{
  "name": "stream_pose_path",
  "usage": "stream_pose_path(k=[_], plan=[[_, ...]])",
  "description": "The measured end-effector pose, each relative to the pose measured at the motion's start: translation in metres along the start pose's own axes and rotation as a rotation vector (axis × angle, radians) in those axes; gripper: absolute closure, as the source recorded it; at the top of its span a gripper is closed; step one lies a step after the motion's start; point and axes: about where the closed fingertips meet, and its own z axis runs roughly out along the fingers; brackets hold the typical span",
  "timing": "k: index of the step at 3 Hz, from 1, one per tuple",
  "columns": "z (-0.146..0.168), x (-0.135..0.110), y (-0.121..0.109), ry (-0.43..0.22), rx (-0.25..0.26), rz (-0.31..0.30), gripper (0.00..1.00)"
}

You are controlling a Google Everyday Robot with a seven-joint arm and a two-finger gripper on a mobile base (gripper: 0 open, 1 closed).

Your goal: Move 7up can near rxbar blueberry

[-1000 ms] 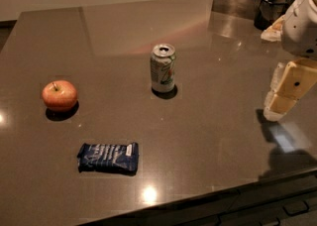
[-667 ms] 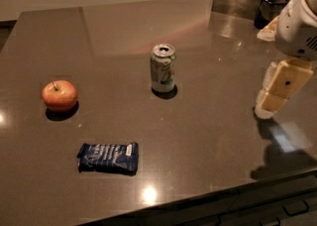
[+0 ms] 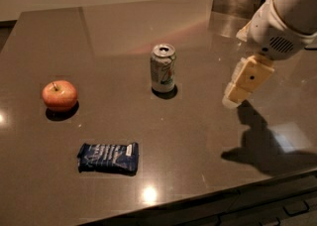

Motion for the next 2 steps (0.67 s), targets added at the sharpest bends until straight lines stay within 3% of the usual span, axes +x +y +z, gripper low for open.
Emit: stream_pose_path(k=[2], plan=[[0.046, -0.057, -0.006, -0.2, -0.055, 0.067, 0.0]])
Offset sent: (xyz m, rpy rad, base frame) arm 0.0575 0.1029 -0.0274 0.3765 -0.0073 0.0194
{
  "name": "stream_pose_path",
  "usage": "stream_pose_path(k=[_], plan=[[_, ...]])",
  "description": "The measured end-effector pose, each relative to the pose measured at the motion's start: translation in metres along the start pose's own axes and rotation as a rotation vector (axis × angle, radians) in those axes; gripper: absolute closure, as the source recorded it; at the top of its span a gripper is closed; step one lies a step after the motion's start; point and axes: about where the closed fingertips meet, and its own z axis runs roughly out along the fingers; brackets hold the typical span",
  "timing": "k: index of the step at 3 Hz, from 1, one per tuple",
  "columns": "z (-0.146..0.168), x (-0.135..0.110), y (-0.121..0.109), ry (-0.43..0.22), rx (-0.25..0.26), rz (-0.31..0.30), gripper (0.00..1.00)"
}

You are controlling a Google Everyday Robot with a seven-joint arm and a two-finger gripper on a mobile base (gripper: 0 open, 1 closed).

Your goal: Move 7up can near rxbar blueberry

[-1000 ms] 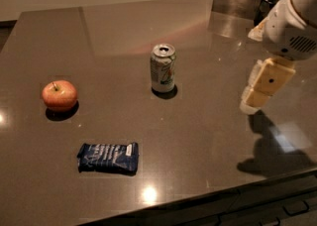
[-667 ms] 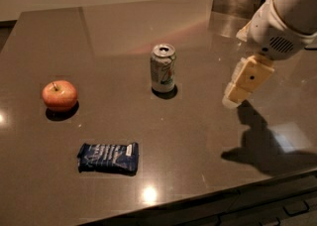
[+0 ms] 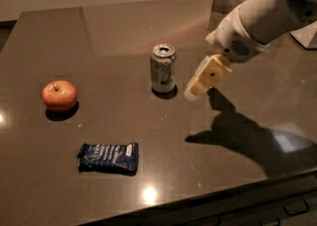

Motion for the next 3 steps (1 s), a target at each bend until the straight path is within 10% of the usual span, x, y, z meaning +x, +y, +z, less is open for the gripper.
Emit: stream_pose_path(k=[3], plan=[[0.064, -0.064, -0.002, -0.231, -0.05, 0.017, 0.0]])
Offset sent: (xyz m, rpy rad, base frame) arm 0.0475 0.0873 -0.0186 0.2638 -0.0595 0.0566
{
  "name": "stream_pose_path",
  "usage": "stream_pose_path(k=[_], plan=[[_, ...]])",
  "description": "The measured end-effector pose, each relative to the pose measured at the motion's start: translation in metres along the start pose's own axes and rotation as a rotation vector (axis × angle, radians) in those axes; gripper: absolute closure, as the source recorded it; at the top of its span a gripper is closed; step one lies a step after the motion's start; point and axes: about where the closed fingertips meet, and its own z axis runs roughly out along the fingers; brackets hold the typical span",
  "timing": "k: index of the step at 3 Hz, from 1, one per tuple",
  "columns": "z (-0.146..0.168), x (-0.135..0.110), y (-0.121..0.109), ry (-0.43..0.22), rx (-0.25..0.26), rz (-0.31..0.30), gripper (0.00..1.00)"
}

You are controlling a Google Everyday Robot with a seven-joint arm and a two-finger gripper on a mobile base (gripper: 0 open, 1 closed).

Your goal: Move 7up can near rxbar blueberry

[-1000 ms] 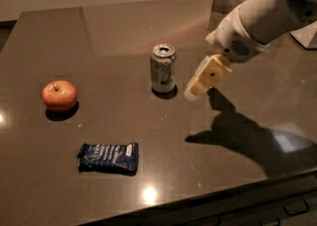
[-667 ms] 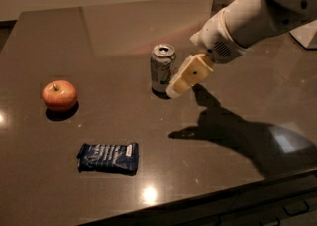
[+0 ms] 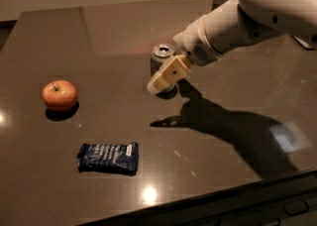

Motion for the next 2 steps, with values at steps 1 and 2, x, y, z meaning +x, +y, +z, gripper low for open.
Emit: stream_pose_path(k=[1, 2], plan=[[0.0083, -0.0067, -0.0063, -0.029, 0.006, -0.005, 0.0], [0.0047, -0.0099, -0.0131, -0.064, -0.002, -0.013, 0.25]])
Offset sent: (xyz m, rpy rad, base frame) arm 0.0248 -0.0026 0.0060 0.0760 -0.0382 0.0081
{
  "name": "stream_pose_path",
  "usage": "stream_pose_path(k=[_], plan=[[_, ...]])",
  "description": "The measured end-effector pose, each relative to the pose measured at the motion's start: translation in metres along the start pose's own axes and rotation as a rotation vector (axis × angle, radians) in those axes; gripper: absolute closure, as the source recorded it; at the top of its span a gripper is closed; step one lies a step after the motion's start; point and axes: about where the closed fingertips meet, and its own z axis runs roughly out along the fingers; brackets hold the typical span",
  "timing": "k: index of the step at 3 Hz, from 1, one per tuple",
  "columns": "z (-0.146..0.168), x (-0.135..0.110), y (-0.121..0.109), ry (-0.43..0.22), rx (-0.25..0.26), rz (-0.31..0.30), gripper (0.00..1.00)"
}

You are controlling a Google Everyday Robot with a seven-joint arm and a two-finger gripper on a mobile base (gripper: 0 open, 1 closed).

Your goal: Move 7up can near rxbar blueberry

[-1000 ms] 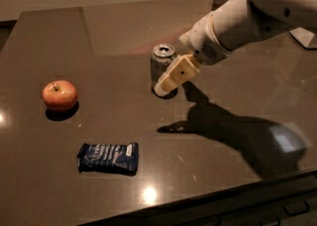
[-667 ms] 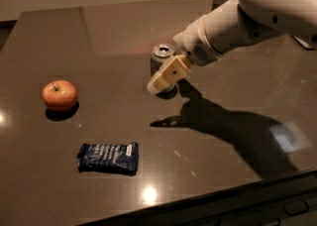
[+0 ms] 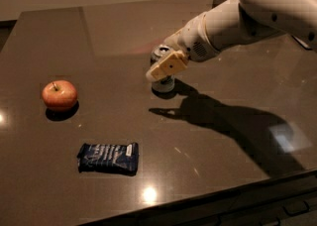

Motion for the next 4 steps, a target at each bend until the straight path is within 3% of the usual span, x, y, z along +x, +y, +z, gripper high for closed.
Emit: stream_pose_path(k=[1, 2, 3, 4], plan=[[-0.004, -0.003, 0.0, -0.024, -0.016, -0.014, 0.48], [-0.014, -0.004, 0.016, -0.049, -0.065, -0.033, 0.78], [-0.022, -0.007, 0.041, -0.075, -0.131, -0.046, 1.0], [-0.026, -0.007, 0.087, -0.111, -0.252, -0.062, 1.0]])
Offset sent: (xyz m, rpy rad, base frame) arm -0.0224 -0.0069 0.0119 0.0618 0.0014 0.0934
